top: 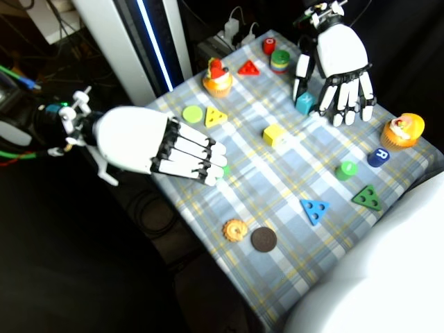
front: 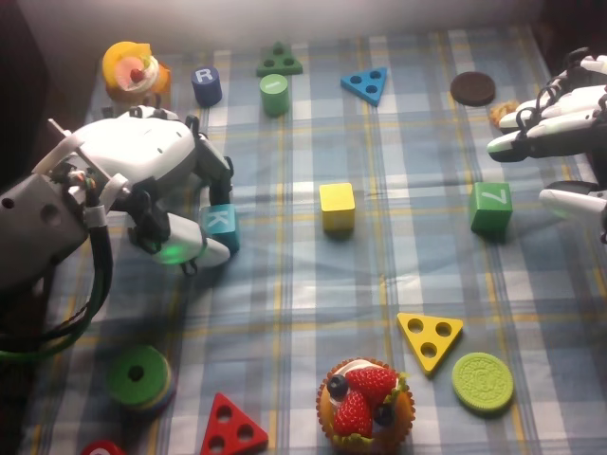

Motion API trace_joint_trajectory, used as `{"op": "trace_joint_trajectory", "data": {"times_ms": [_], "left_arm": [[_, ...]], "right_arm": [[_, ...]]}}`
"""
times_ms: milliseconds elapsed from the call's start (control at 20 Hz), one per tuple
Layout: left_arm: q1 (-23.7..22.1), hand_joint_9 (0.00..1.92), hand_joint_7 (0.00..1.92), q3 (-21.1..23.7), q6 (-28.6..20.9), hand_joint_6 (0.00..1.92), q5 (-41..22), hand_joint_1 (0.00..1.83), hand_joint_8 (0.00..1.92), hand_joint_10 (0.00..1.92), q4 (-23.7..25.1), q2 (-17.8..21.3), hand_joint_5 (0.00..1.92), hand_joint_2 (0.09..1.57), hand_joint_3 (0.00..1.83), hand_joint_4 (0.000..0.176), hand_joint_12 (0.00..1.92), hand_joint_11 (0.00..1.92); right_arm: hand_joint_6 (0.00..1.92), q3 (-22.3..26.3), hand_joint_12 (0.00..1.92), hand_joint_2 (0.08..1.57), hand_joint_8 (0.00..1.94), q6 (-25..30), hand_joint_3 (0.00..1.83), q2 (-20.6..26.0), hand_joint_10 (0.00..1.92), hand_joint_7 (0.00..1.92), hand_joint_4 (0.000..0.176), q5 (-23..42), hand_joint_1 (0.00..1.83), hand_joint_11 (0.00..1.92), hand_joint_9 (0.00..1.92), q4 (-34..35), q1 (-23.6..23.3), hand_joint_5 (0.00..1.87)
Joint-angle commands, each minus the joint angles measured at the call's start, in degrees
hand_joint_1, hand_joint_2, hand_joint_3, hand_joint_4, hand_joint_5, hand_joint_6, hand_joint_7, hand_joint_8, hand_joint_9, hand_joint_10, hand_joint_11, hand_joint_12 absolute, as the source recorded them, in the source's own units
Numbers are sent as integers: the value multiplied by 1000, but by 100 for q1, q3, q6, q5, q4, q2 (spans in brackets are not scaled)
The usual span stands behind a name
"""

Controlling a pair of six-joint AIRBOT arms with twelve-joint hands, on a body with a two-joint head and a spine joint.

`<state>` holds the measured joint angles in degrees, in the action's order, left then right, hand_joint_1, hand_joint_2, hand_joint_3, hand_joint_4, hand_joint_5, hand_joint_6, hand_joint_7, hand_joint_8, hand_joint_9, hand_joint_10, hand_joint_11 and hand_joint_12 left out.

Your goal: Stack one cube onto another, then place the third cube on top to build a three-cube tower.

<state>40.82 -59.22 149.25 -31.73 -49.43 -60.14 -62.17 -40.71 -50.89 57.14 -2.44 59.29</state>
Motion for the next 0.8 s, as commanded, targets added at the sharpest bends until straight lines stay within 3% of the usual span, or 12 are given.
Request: {"op": "trace_joint_trajectory", "data": {"times_ms": [0,200,400,650,750], "left_arm": [[-89,498,660,-12,-73,944,-515,1018,5,7,203,-8,997,1101,0,176,365,0],[-124,502,681,173,-794,912,-730,1025,3,2,711,147,1017,1092,0,176,512,0],[-432,471,682,249,-1041,854,-832,1033,1,1,1302,45,1052,1074,0,176,519,0],[-794,407,657,79,-1135,868,-701,1033,6,5,1599,-266,1043,1076,0,176,397,0],[-869,389,623,-25,-1136,976,-595,1006,10,5,1604,-416,975,1105,7,176,322,0]], "right_arm": [[1,-12,1031,1403,3,35,1,0,7,600,0,687,578,91,538,122,-82,665],[0,-10,1043,1408,0,35,2,-2,4,596,0,687,562,98,542,122,-81,660],[1,-13,1043,1409,2,35,1,-4,3,604,0,687,563,103,545,122,-81,664],[2,-29,1019,1393,3,35,0,-47,4,612,0,687,650,123,555,109,-81,670],[2,-36,1013,1391,3,35,0,-56,4,617,0,687,642,131,559,96,-85,671]]}}
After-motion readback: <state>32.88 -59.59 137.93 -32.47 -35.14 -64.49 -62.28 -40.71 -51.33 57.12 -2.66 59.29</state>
